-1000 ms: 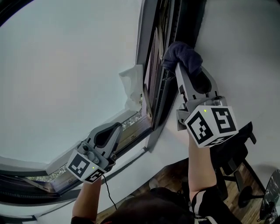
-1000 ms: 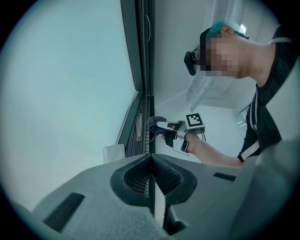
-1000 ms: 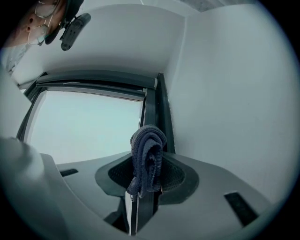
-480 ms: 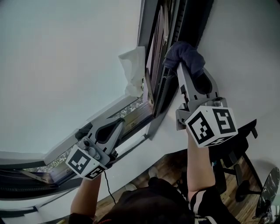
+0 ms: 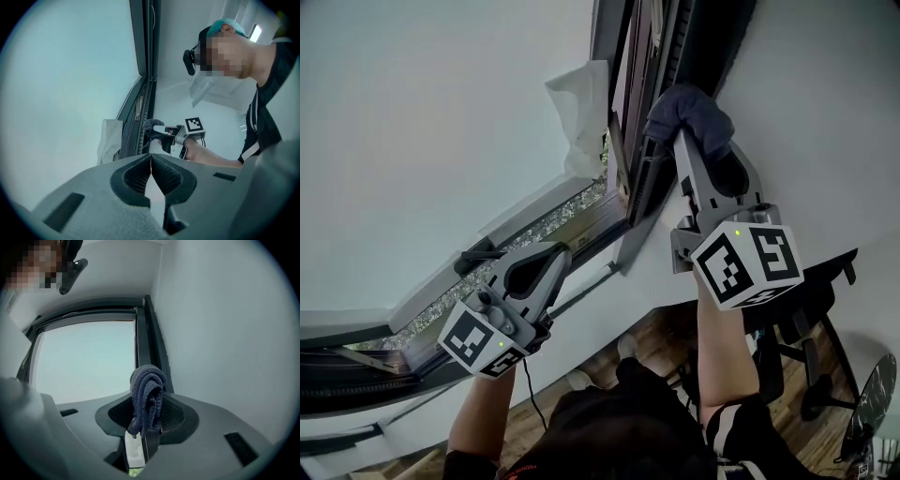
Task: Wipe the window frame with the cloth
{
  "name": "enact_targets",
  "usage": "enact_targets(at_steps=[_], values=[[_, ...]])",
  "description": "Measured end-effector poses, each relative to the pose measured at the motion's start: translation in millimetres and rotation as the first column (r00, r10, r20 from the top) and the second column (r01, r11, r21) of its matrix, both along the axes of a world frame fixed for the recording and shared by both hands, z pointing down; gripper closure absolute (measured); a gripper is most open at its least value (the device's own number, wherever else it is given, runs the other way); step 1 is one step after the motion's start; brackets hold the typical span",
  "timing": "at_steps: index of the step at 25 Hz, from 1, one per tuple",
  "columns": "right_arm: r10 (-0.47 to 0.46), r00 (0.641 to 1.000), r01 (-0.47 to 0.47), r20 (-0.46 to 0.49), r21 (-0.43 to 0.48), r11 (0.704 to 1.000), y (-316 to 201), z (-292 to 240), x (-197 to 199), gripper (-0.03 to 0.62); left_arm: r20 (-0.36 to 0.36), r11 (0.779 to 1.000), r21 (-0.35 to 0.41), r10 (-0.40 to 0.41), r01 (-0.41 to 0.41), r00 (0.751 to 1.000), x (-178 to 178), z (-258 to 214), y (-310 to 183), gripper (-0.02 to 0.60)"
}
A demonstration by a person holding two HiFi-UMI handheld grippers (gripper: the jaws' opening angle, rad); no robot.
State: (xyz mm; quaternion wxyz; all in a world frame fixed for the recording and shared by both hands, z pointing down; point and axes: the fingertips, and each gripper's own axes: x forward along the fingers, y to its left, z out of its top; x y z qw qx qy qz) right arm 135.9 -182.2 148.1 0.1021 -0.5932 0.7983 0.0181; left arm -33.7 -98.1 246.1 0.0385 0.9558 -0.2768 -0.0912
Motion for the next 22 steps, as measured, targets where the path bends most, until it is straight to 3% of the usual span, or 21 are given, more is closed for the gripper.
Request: enact_targets(at_steps=[13,22], values=[[-0.011,0.999,0.016,0.047,-0.108,0.994,-5,72,2,0.462,0.032,0.997,-0.08,-0.014,0.016,0.999,5,38,9,0.561],[-0.012,0.998,0.022,0.057,-0.183,0.983,-8,121,6,0.462,0.012,0.99,-0.144,-0.01,0.012,1.0,13,62,13,0.561]])
